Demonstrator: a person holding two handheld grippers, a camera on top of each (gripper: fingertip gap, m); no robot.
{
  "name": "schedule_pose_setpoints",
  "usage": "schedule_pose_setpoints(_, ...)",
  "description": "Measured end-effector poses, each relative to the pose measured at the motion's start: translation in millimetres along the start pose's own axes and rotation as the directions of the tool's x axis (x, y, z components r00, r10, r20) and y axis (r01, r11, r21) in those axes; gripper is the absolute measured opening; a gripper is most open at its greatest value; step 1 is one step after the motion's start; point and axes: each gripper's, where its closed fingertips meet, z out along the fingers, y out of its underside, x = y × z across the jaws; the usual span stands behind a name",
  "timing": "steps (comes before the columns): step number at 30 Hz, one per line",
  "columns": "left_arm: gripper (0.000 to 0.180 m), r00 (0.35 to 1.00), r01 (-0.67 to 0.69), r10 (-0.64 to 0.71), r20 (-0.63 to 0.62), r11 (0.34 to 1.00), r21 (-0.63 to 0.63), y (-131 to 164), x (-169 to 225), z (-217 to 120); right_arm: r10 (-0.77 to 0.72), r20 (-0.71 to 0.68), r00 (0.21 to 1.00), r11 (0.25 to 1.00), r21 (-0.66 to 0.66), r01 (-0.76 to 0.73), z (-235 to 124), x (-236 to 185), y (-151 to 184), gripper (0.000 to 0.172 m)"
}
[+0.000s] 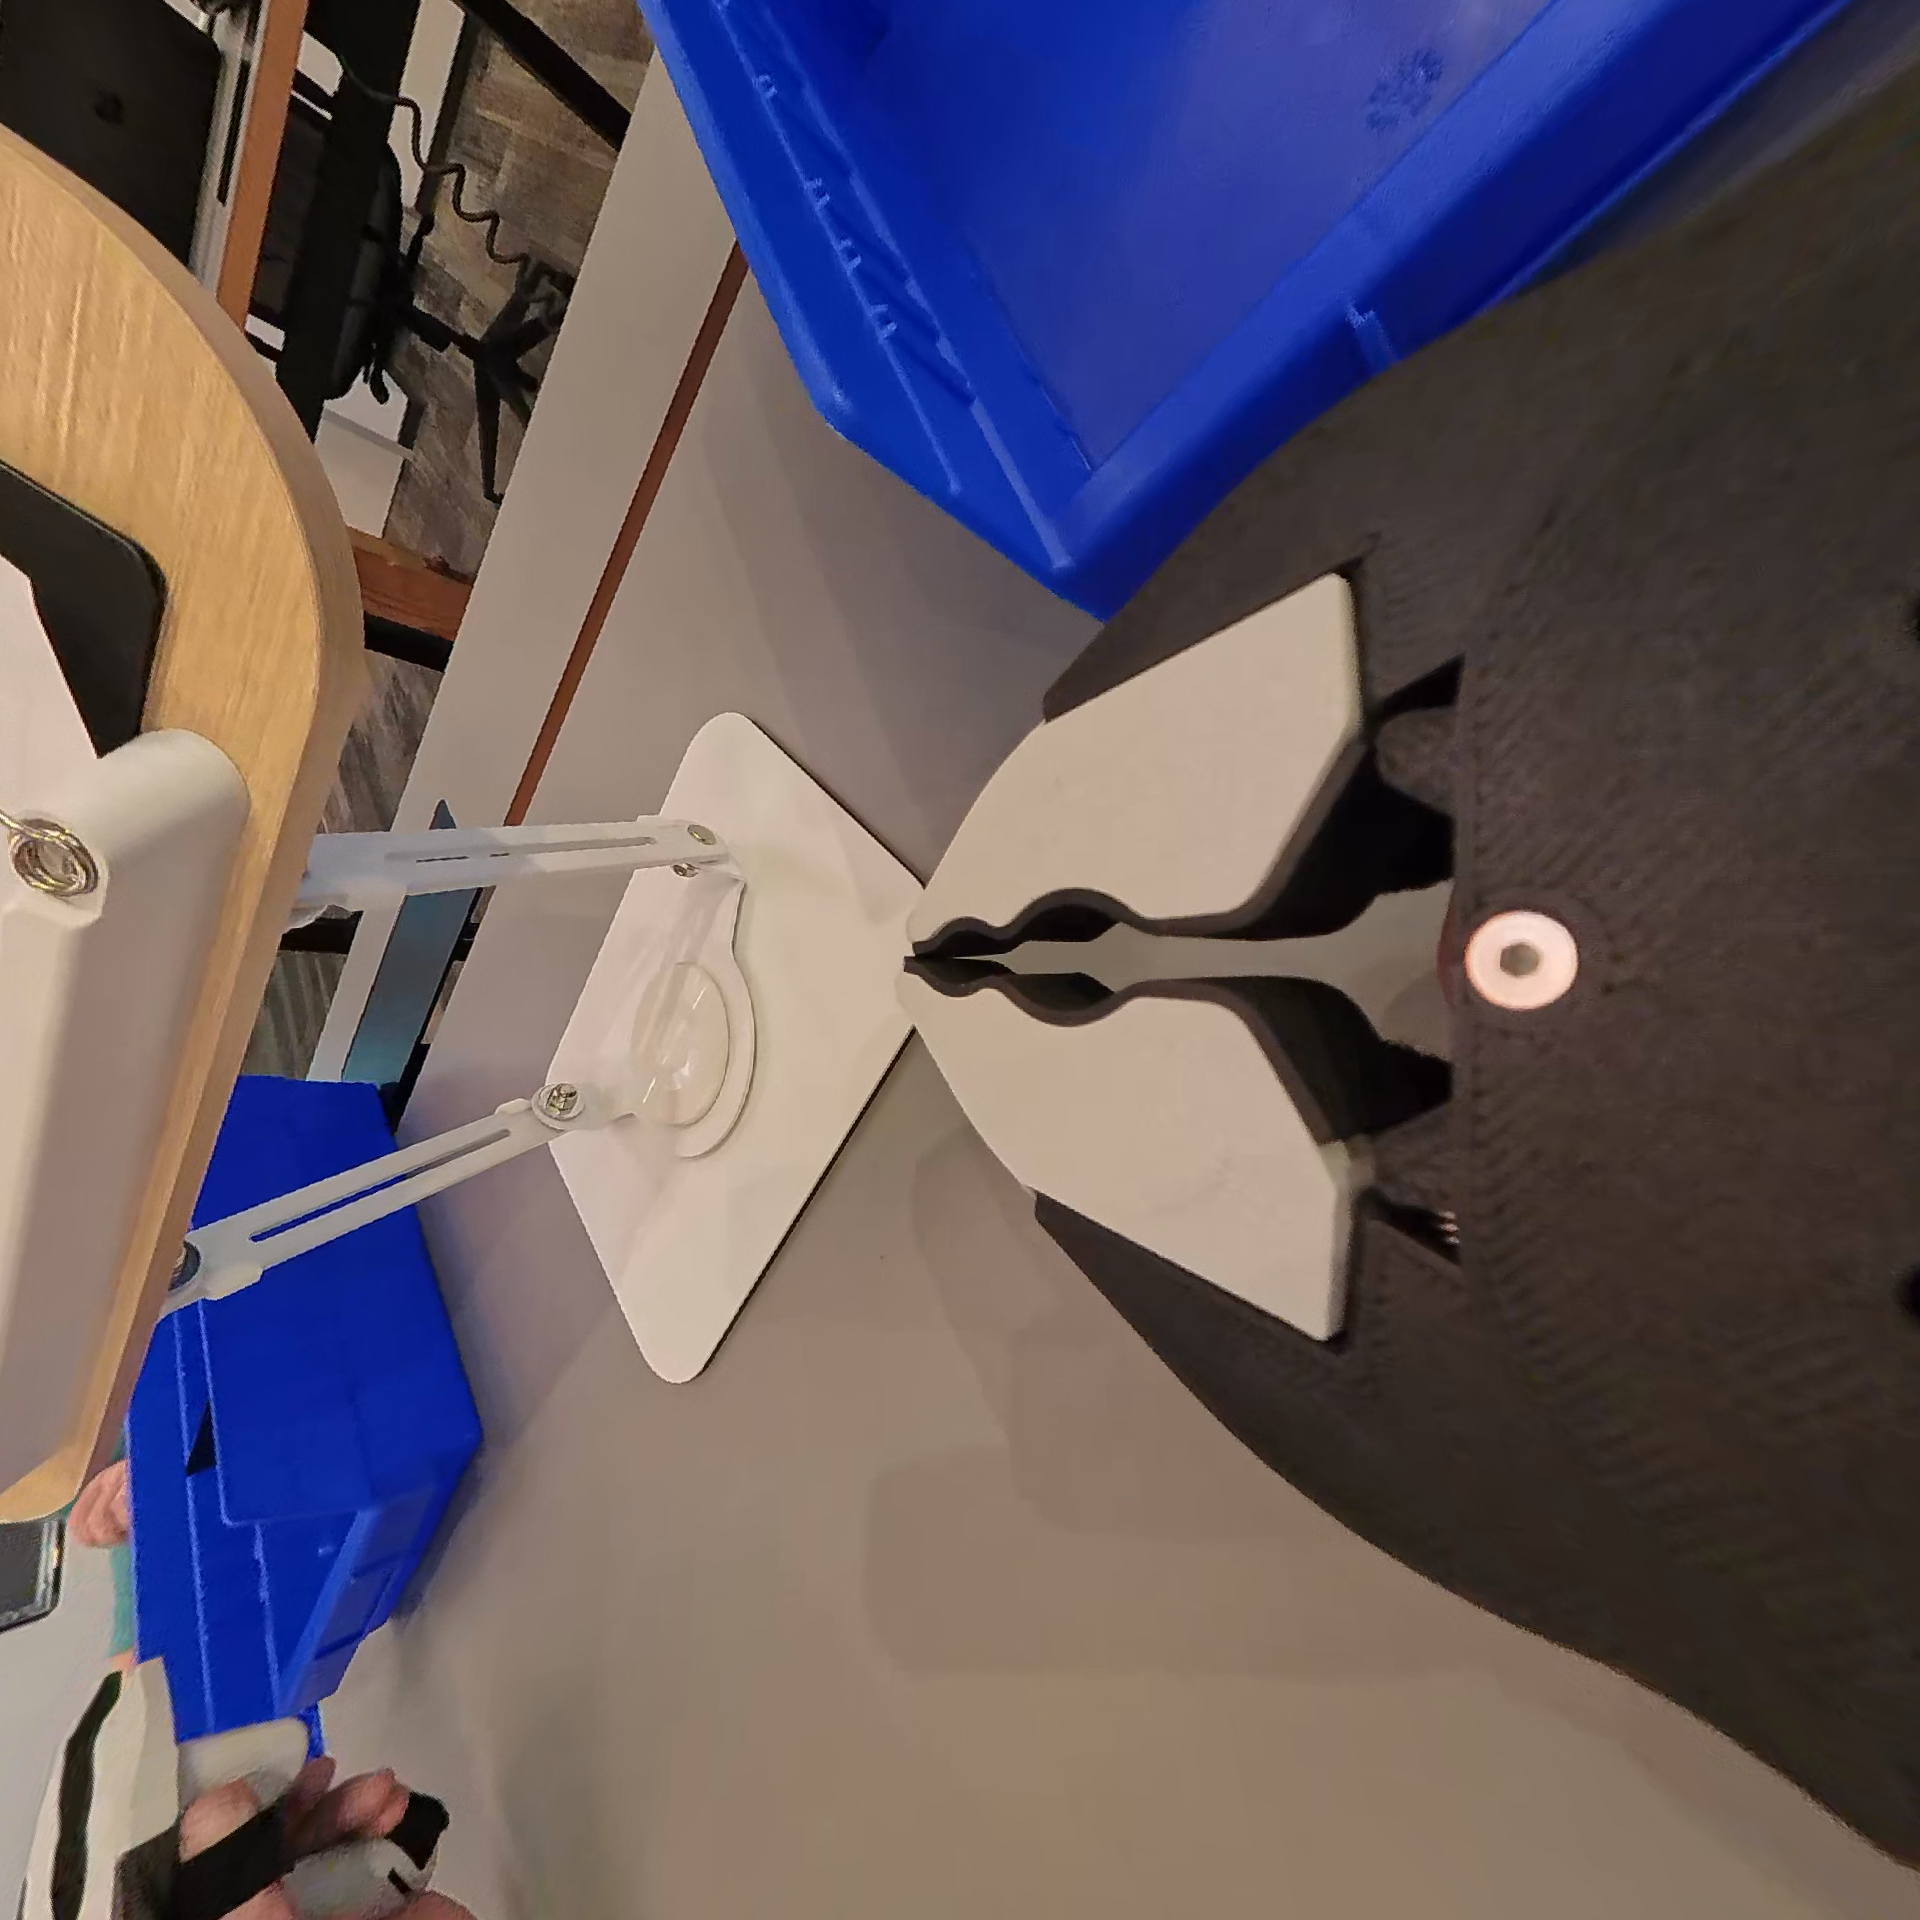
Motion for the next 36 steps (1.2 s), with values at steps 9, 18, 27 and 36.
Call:
schedule_pose_setpoints(9, 0.05, 1.0, -0.007, 0.007, -0.001, 0.995, -0.101, 13.0, 21.2, 34.0, -0.001, -0.003, 1.0, 1.0, -0.001, 0.001, -0.1, -0.4, -0.4, 0.0)
schedule_pose_setpoints(18, 0.026, 0.999, 0.048, -0.045, 0.017, 0.967, -0.252, 39.9, 33.2, 60.1, -0.002, -0.006, 1.0, 1.0, 0.004, 0.002, -1.2, -0.4, -2.5, 0.0)
schedule_pose_setpoints(27, 0.011, 0.996, 0.054, -0.034, 0.078, 0.961, -0.27, 41.0, 27.4, 60.2, -0.007, -0.006, 1.0, 1.0, 0.006, 0.007, -2.0, -1.1, -3.9, 0.0)
schedule_pose_setpoints(36, 0.005, 0.99, 0.087, -0.051, 0.129, 0.953, -0.291, 42.0, 26.8, 49.3, -0.009, -0.007, 1.0, 1.0, 0.011, 0.009, -2.7, -1.4, -5.3, 0.0)
